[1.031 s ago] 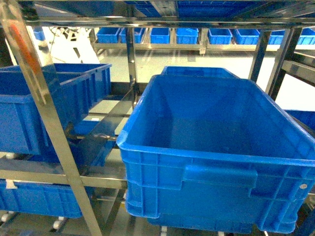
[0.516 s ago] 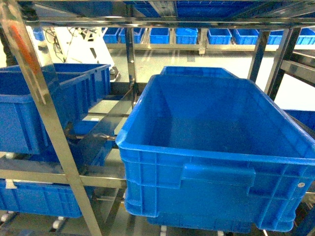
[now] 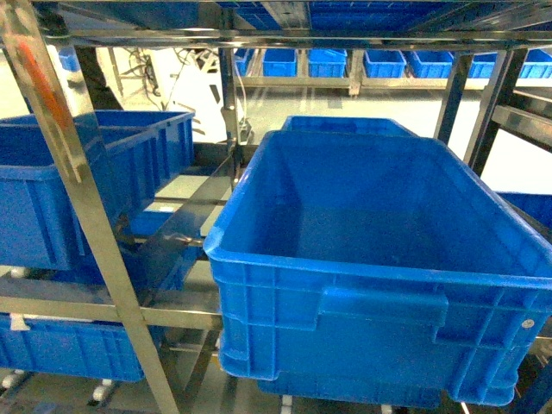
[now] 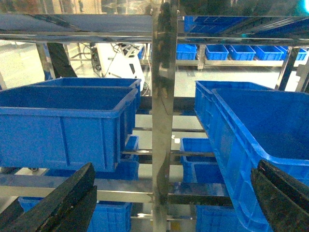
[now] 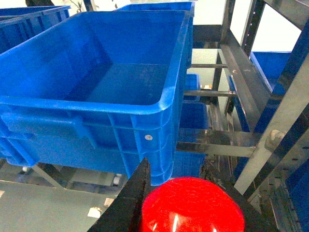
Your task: Pick red block from blue box to shelf
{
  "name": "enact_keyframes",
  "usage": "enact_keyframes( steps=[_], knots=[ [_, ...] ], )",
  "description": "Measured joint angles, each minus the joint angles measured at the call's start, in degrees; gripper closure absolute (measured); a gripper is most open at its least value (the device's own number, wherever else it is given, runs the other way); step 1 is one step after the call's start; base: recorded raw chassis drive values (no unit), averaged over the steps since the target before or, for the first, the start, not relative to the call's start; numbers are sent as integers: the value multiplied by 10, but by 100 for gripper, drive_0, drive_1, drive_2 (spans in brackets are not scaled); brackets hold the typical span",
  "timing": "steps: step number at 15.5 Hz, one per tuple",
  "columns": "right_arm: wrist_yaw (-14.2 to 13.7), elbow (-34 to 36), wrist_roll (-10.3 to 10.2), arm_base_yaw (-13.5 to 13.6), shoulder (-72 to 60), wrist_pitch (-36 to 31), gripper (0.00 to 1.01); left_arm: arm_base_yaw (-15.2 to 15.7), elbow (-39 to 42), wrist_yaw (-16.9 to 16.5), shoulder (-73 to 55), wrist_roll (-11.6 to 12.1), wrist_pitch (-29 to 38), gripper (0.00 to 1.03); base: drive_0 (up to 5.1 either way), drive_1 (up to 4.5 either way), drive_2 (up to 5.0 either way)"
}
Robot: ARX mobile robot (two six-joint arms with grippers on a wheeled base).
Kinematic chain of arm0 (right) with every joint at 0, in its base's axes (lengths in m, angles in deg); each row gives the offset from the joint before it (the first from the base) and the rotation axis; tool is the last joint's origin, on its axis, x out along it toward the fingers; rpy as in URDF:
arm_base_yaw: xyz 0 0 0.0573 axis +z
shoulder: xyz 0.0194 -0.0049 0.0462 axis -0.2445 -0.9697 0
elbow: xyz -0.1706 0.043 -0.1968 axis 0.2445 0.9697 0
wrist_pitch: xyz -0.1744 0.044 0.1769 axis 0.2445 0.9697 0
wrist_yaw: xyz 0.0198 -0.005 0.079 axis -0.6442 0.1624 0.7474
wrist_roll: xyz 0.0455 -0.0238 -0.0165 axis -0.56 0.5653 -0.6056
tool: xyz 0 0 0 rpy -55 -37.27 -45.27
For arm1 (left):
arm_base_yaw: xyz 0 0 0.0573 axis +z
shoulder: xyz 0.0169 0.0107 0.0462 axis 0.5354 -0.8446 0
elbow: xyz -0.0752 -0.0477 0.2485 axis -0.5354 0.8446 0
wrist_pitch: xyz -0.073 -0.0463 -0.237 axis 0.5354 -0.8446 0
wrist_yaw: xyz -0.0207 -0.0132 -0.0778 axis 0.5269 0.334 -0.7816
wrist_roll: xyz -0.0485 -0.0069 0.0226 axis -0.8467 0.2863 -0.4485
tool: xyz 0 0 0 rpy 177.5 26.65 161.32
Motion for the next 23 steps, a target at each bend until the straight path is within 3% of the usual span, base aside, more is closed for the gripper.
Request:
enact_keyframes(
  steps=[23],
  knots=[
    [0, 0, 0, 0, 0, 0, 75, 0, 0, 0, 0, 0, 0, 5, 0, 0, 0]
  ],
)
